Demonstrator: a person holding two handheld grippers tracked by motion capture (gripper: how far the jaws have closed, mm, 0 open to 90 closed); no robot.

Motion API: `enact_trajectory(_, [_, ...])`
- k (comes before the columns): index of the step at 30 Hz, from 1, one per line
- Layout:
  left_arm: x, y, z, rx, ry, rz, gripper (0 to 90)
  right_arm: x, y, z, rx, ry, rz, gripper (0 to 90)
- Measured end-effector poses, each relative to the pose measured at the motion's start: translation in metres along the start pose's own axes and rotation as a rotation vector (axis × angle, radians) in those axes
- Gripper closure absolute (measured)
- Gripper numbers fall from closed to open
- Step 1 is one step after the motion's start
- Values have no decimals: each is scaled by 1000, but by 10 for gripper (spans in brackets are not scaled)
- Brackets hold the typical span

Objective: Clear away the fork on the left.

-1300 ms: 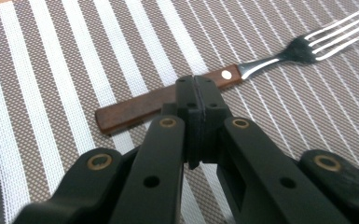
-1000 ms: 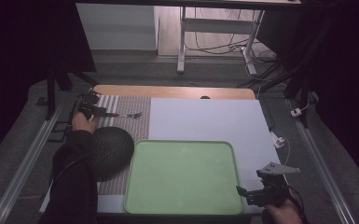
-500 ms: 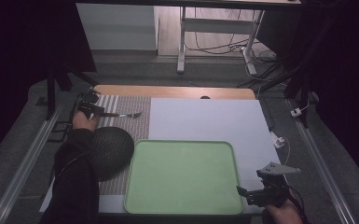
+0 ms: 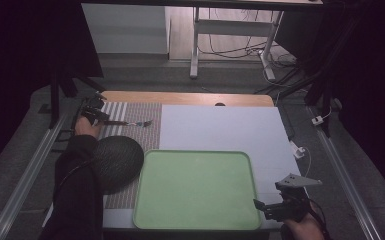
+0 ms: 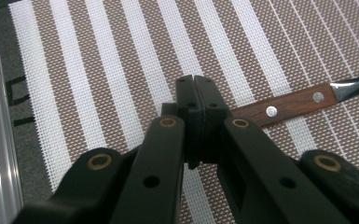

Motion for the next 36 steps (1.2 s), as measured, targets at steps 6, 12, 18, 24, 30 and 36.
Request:
enact_trajectory(6, [0, 7, 10, -8, -23, 33, 893, 0, 0, 0, -5, 0, 0, 7])
enact_trajectory(12, [-8, 15, 21, -5, -25, 102, 893, 0, -1, 0, -7, -4, 2, 7])
enact_trajectory(18, [-15, 25, 29, 29, -55, 156, 892, 0, -1, 0, -13, -9, 5, 7])
enact_trajectory(24, [-19, 20, 25, -1, -26, 161, 804, 1, -2, 0, -16, -9, 4, 7])
enact_trajectory(30, [-18, 24, 13, 16, 3, 144, 425, 1, -1, 0, -15, -10, 4, 7])
enact_trajectory(36, [-6, 35, 7, 34, -15, 141, 138, 1, -1, 0, -16, -8, 4, 7])
Point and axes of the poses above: each handheld gripper's, and its own axes: x roughly forward along the jaws, z roughly out of its underside, y roughly to its right, the point moved 6 cm from there along x, roughly forward along the jaws, and after that the axes turned 9 degrees about y, right-handed, at the moved point
